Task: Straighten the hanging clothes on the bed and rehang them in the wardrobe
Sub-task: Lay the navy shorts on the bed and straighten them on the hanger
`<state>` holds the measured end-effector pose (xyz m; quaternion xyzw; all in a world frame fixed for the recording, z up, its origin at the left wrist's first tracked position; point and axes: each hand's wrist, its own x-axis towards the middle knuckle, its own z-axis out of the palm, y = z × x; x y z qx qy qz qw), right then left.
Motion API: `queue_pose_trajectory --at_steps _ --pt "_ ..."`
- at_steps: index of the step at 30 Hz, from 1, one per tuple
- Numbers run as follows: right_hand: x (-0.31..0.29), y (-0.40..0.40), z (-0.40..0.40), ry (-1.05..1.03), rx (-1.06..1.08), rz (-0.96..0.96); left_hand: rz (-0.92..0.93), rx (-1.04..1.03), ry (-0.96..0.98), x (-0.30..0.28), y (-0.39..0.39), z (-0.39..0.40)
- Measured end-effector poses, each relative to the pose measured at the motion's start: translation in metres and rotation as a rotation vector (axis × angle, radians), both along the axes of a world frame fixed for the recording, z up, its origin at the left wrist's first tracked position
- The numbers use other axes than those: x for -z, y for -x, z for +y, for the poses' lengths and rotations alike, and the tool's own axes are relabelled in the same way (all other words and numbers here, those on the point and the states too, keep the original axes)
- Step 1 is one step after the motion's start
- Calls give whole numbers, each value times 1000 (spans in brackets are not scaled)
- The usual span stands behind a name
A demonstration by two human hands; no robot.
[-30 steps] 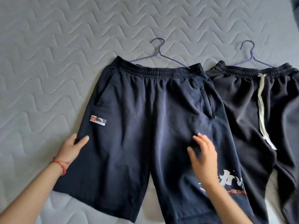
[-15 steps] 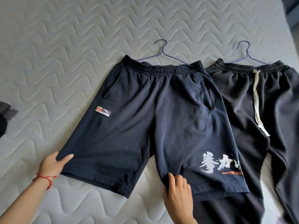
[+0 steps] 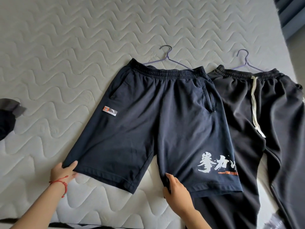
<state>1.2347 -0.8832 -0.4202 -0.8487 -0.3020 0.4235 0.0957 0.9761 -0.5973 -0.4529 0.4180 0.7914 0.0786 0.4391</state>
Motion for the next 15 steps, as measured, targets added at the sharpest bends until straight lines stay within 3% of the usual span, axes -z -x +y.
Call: queue_pose_trajectory --at_steps 3,9,15 --pt "-15 -3 -1 35 -55 -16 180 210 67 -21 -7 -23" --pt "-63 -5 -8 -1 46 19 55 518 108 -93 -17 -106" --pt "-110 14 -20 39 -52 58 -26 551 119 -148 16 -189"
